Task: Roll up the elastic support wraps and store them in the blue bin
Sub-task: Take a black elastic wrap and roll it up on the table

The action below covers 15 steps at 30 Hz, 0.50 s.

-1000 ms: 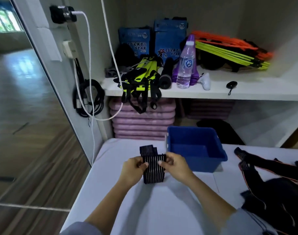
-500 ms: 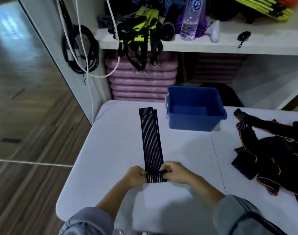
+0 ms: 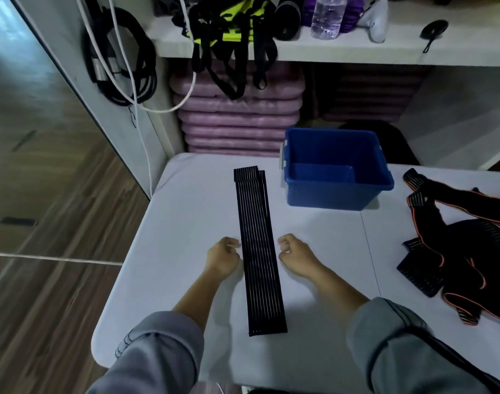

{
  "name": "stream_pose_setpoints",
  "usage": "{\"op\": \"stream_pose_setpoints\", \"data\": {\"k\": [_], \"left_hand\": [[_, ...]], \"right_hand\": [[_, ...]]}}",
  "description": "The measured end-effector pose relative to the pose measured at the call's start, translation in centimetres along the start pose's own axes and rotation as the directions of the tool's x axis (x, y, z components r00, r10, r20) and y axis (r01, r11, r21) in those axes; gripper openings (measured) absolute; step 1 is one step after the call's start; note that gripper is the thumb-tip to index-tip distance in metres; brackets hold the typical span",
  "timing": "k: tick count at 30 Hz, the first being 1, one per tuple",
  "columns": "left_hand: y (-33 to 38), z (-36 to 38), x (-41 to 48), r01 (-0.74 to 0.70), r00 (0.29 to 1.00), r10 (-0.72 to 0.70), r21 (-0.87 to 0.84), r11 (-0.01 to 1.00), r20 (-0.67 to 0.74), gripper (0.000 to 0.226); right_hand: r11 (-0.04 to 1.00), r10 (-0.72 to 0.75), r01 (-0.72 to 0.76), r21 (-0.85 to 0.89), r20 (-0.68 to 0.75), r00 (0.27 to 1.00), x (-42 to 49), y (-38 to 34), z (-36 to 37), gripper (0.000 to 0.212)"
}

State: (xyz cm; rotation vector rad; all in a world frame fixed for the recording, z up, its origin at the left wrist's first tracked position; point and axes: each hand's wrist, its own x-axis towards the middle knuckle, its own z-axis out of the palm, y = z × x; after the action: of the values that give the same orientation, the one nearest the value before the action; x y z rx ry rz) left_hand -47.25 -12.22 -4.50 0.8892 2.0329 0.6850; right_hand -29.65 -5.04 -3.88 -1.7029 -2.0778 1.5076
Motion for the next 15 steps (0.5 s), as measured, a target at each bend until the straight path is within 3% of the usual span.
{"op": "stream_pose_setpoints", "data": {"k": [4,7,15], "left_hand": [[1.4,0.0,2.6,-0.023,0.999,0.021,0.057,0.998,0.028,0.048],[2.3,0.3,4.5,-0.017,0.998,0.013,0.056,0.998,0.063,0.053],[4.1,0.9,9.1,-0.086,0.995,0.087,0.022,0.996,-0.056,0.048]], "right_hand": [[0.999,0.025,-0.025,0.024,-0.026,0.999,2.4,-0.8,0.2,0.052],[0.998,0.017,-0.015,0.065,-0.041,0.999,4.2,-2.0,0.2,0.050],[0.997,-0.019,0.034,0.075,-0.190,0.982,9.2,-3.9,0.2,0.043]]}}
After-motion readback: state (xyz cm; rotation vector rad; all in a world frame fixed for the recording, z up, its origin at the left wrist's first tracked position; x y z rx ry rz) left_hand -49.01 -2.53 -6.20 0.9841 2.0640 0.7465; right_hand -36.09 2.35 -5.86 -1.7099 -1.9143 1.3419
